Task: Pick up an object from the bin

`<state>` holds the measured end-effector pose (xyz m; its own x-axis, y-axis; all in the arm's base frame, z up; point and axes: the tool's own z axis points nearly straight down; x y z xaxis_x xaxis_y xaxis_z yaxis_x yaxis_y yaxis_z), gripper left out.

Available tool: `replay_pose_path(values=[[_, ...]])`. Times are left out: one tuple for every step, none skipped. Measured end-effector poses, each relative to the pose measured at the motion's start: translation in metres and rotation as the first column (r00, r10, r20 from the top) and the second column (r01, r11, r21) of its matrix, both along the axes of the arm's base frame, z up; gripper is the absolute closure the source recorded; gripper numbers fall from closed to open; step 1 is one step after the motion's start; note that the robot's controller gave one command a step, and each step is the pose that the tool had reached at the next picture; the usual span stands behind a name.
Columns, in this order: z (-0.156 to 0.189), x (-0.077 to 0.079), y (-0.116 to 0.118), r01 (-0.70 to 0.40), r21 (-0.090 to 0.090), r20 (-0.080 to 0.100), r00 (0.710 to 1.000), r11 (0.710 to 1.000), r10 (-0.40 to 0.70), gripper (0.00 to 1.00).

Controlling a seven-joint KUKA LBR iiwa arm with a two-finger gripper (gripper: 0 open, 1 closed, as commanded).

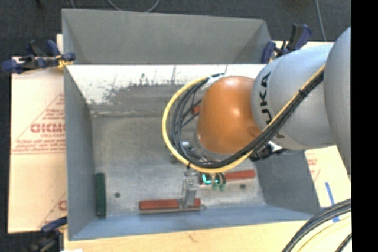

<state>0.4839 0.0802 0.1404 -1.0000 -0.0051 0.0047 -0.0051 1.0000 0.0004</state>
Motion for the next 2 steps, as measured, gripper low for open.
replay_pose_path(values=[[-0.035, 0.033, -0.087, -0.044, -0.005, 0.008, 0.999, 0.999, 0.044, 0.0], [-0.07, 0.031, -0.146, -0.032, -0.002, 0.013, 0.999, 0.999, 0.032, 0.0]])
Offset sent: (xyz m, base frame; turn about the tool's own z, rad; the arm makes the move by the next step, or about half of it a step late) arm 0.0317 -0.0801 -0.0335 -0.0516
